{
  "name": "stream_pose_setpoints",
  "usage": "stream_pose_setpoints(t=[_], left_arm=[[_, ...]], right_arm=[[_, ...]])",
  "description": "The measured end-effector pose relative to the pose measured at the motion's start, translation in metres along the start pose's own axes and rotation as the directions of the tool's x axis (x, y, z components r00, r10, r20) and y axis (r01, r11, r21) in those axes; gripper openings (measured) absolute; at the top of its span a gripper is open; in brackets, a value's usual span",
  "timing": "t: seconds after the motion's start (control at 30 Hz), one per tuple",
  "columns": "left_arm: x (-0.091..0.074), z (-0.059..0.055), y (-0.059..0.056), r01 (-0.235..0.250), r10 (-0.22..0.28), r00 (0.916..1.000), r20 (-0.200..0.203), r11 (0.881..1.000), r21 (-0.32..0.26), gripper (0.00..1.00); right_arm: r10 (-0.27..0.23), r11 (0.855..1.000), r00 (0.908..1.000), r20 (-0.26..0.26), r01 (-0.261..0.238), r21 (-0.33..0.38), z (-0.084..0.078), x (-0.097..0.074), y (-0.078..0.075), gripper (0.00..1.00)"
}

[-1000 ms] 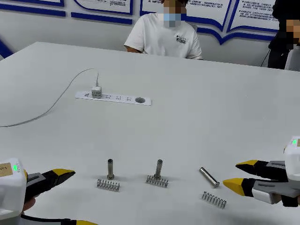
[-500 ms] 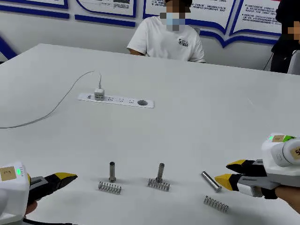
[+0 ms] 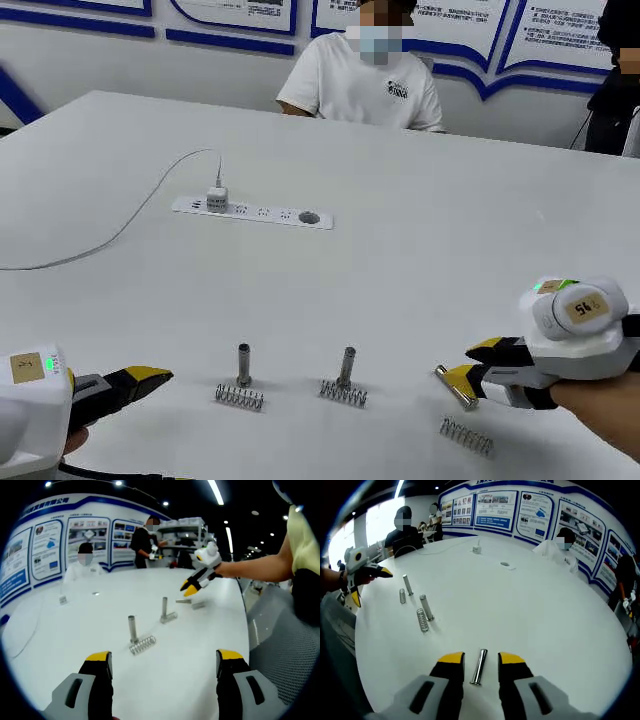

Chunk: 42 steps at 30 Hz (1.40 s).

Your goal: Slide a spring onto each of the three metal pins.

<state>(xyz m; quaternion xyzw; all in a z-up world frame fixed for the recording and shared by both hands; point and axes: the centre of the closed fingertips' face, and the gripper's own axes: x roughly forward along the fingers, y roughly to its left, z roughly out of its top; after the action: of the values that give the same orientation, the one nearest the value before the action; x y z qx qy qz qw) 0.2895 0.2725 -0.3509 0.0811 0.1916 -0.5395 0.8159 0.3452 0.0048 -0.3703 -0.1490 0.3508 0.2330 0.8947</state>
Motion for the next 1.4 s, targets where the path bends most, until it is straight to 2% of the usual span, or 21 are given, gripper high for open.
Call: stream_pose_setpoints(t=[0.17,0.33,0.83,1.4], left_arm=[[-0.001,-0.001,0.001,-0.004,0.004,1.0,0.001,1.0,-0.005,0.87],[0.0,-0.002,0.001,-0.005,0.005,1.0,0.003,1.0,-0.013,0.86],[0.004,-0.007,0.0,0.004,-0.004,1.0,-0.005,1.0,-0.024,0.86],[0.004,-0.008,0.001,0.0,-0.001,1.0,-0.005,0.999,-0.034,0.85]], right_arm=[[-0.005,1.0,0.9997,-0.026,0.005,0.005,-0.003,0.009,-0.001,0.24],[-0.014,0.999,0.9988,-0.047,0.016,0.042,-0.007,0.016,-0.003,0.21],[-0.019,0.995,0.9961,-0.086,0.027,0.093,-0.014,0.029,-0.005,0.14],[-0.003,0.99,0.9958,-0.092,0.016,0.143,-0.015,0.033,-0.004,0.1]])
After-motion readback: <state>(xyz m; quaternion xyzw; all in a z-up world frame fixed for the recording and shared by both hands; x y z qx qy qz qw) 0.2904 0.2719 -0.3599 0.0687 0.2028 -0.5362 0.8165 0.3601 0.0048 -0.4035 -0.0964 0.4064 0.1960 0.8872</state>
